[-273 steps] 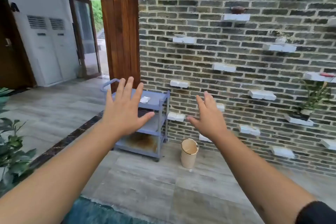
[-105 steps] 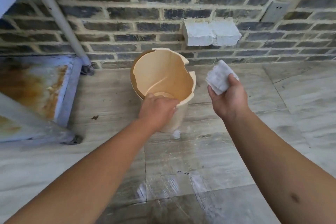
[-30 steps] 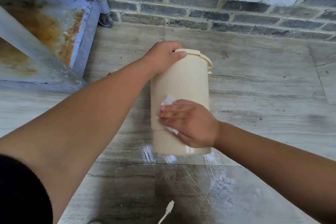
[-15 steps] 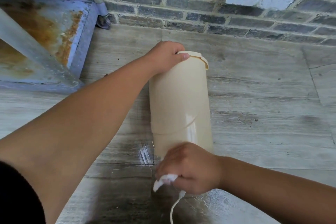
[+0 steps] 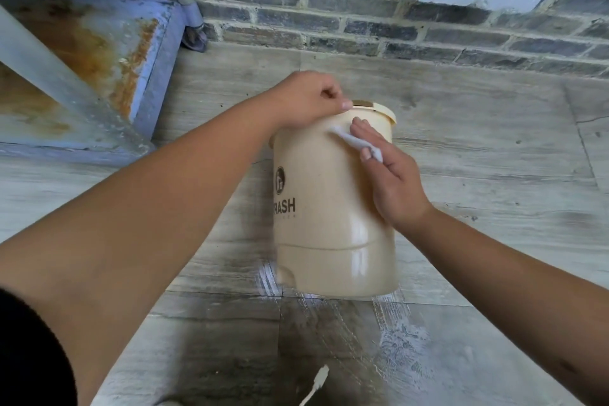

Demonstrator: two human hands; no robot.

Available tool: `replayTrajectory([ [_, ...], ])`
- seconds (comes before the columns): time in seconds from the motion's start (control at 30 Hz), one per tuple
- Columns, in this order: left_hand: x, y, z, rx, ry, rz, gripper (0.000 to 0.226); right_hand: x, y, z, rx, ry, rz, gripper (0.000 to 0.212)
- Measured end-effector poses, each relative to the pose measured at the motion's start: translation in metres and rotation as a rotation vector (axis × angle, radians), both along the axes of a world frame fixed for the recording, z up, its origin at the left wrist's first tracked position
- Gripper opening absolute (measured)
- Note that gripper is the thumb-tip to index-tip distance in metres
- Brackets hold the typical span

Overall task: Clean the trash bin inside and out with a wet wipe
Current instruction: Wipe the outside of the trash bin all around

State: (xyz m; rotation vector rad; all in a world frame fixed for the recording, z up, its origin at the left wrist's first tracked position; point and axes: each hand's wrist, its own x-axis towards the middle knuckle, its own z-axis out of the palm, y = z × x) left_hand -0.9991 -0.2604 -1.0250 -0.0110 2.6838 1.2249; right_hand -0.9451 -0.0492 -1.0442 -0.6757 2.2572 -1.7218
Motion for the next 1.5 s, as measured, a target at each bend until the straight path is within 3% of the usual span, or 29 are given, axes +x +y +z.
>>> replayTrajectory([
  [0.1, 0.012, -0.012, -0.026, 0.037, -0.097, -0.012, 0.030, -0.002, 0.002, -0.012, 0.175, 0.157, 0.077, 0.040],
  [0.23, 0.013, -0.010, -0.034, 0.137, -0.081, 0.040, 0.018, -0.010, -0.001, -0.007, 0.492, 0.386, 0.245, 0.043],
  [0.43, 0.008, -0.010, -0.039, 0.128, -0.088, 0.047, 0.020, 0.013, 0.005, 0.000, 0.624, 0.670, 0.597, 0.045],
  [0.67, 0.005, -0.008, -0.040, 0.112, -0.089, 0.015, 0.024, 0.085, 0.027, -0.011, 0.581, 0.625, 0.941, 0.039],
  [0.77, 0.004, -0.006, -0.037, 0.110, -0.079, 0.015, 0.020, 0.097, 0.032, -0.009, 0.630, 0.623, 0.949, 0.038],
  [0.83, 0.004, -0.004, -0.035, 0.110, -0.076, 0.020, 0.016, 0.099, 0.029, -0.002, 0.520, 0.505, 0.975, 0.030],
  [0.9, 0.004, -0.003, -0.034, 0.125, -0.088, 0.030, 0.016, 0.103, 0.023, 0.007, 0.338, 0.175, 0.959, 0.027],
  [1.0, 0.006, -0.002, -0.033, 0.172, -0.094, 0.050, 0.014, 0.081, 0.013, 0.029, 0.051, -0.589, 0.582, 0.022],
  [1.07, 0.008, 0.001, -0.034, 0.231, -0.087, 0.066, 0.009, 0.044, 0.015, 0.029, -0.205, -0.775, 0.264, 0.016],
  [1.1, 0.008, 0.003, -0.035, 0.245, -0.074, 0.076, 0.008, 0.024, 0.015, 0.030, -0.305, -0.778, 0.119, 0.023],
  [1.13, 0.009, 0.006, -0.036, 0.243, -0.053, 0.097, 0.009, 0.004, 0.014, 0.033, -0.371, -0.748, 0.029, 0.036],
  [1.2, 0.010, 0.012, -0.039, 0.213, -0.007, 0.175, 0.016, -0.027, 0.012, 0.034, -0.329, -0.533, -0.026, 0.028],
  [1.27, 0.012, 0.014, -0.039, 0.224, 0.006, 0.211, 0.020, -0.043, 0.010, 0.025, -0.018, -0.176, 0.006, 0.028],
  [1.37, 0.013, 0.008, -0.039, 0.289, -0.036, 0.158, 0.011, -0.037, 0.015, -0.003, 0.454, 0.337, 0.215, 0.042],
  [1.5, 0.021, -0.010, -0.044, 0.213, -0.120, 0.090, 0.017, -0.035, 0.036, -0.020, 0.520, 0.404, 0.244, 0.051],
])
